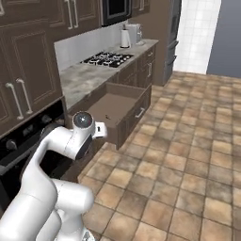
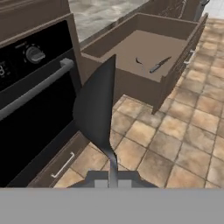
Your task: Pick up the metallic utensils from the counter and place them in the open drawer. Make sure not to pick up any wooden utensils.
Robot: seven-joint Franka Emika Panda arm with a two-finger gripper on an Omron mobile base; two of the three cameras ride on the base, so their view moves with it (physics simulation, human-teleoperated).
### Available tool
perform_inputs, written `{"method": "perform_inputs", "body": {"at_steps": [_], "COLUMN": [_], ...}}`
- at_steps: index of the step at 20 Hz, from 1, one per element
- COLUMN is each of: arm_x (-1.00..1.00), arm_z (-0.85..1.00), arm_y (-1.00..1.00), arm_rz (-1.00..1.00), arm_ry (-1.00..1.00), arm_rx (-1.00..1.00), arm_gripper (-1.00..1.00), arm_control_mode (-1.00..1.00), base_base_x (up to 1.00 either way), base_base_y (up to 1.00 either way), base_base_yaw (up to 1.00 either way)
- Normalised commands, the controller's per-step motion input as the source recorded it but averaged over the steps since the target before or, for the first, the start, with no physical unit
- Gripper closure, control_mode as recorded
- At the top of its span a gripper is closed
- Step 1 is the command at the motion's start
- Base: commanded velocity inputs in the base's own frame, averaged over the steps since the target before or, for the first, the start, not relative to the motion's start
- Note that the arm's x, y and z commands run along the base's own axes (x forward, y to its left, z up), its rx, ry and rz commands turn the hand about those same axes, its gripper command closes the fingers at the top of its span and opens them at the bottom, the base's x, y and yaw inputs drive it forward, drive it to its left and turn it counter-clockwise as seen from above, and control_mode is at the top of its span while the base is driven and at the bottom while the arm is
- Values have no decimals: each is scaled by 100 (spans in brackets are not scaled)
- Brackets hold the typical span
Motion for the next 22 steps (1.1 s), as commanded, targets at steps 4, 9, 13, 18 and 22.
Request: {"method": "perform_inputs", "body": {"at_steps": [4, 9, 13, 18, 22], "arm_x": [0, 0, 0, 0, 0], "arm_z": [0, 0, 0, 0, 0], "arm_y": [0, 0, 0, 0, 0], "arm_rz": [0, 0, 0, 0, 0], "arm_ry": [0, 0, 0, 0, 0], "arm_rx": [0, 0, 0, 0, 0], "arm_gripper": [100, 100, 100, 100, 100], "arm_control_mode": [100, 100, 100, 100, 100], "base_base_x": [65, 79, 73, 48, 61], "base_base_y": [81, 49, -46, 1, 34], "base_base_yaw": [-34, -16, 0, 0, -5]}}
